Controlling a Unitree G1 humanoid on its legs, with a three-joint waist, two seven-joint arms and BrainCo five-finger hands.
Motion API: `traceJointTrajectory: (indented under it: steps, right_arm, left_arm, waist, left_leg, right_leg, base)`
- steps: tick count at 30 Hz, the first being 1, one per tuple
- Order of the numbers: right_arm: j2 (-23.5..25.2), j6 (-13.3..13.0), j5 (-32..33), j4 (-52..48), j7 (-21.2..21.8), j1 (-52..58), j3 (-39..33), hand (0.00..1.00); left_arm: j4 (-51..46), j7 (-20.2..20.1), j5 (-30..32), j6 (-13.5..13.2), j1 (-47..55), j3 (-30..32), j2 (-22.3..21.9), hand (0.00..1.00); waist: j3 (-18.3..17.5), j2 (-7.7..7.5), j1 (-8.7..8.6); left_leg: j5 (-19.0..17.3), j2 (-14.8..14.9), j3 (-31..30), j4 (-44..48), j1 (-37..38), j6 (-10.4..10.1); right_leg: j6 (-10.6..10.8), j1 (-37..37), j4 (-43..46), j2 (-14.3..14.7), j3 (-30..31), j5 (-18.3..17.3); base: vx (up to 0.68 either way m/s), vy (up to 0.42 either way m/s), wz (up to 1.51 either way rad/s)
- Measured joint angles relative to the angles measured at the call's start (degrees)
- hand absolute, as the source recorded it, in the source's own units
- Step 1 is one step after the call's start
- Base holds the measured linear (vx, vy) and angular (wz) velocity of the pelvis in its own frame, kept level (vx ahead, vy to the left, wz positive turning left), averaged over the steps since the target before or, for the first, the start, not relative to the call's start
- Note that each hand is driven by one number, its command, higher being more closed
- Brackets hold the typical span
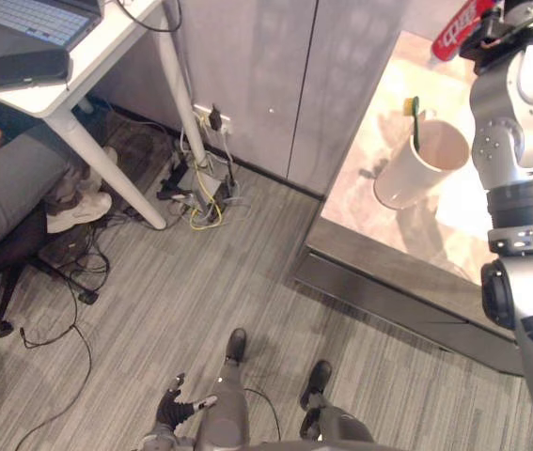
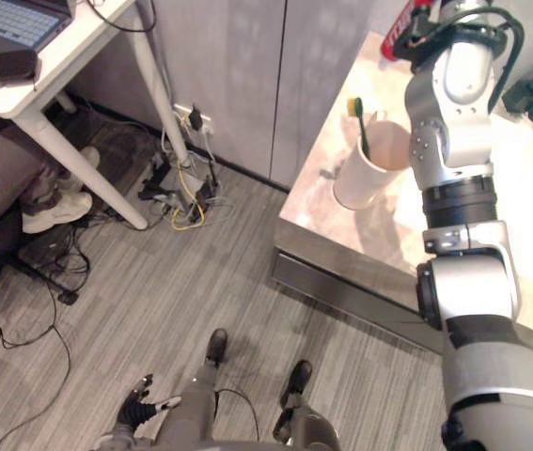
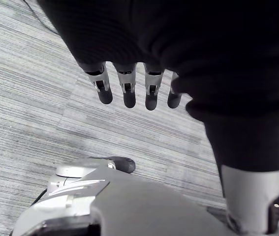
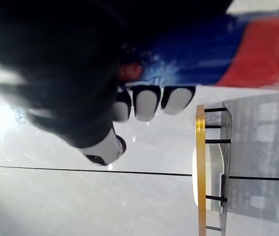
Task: Organize washtable
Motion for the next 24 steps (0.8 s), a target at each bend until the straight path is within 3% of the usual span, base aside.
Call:
traceJointTrajectory:
  steps: [24]
  right_arm:
    - [0.3, 0.2, -0.4, -8.5, 0.0, 10.5, -4.5, 1.00]
  left_arm:
    - [-0.7, 0.0, 1.2, 0.1, 0.1, 0.0, 0.0, 0.00]
  waist:
    - [0.0, -0.06, -0.11]
  left_leg:
    - [0.1, 0.0, 0.7, 0.0, -0.1, 0.2]
  right_leg:
    - [0.0, -0.5, 0.7, -0.2, 0.3, -0.2]
  base:
    - [0.00, 0.000, 0.00]
